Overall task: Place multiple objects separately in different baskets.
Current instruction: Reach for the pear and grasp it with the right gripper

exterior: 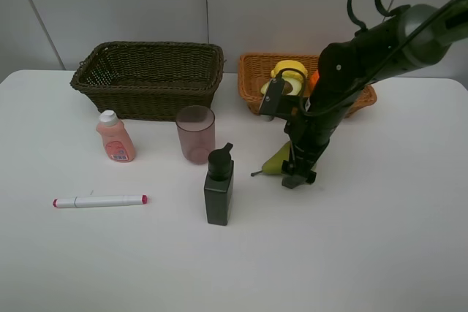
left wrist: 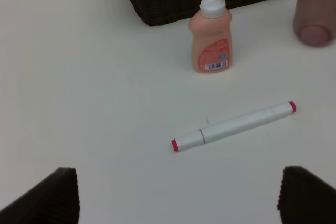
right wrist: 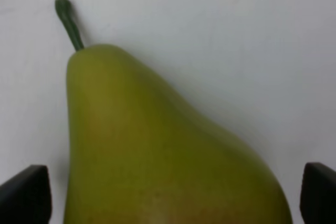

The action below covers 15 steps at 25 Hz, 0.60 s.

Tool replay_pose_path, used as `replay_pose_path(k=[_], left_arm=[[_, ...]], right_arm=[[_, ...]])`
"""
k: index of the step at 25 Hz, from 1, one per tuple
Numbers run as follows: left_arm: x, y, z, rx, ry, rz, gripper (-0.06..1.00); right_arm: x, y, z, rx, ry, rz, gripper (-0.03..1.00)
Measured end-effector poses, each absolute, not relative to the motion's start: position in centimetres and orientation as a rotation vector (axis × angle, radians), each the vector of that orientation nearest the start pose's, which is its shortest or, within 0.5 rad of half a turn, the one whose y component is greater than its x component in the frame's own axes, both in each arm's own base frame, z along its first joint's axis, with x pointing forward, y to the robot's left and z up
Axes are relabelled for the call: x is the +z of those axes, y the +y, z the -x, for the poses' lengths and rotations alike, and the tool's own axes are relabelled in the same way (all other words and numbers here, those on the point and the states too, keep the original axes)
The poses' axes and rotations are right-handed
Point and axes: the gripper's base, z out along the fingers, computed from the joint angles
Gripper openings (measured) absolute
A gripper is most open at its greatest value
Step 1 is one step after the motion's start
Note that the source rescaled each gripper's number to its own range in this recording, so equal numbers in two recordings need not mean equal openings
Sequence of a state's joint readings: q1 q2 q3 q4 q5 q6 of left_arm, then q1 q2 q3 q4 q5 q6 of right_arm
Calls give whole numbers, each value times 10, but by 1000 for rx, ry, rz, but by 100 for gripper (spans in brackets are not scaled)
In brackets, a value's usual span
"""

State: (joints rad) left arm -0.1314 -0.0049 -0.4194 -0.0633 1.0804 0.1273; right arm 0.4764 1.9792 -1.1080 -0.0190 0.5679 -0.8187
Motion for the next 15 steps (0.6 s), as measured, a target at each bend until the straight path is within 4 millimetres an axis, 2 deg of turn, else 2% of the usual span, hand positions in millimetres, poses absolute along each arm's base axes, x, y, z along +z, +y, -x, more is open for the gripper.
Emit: replay_pose_path(k=[15], left_arm=[[253,-5,-1,-80,2121,-277,100]], right_arm=[[117,165,-321,-67,2323,1776,100]])
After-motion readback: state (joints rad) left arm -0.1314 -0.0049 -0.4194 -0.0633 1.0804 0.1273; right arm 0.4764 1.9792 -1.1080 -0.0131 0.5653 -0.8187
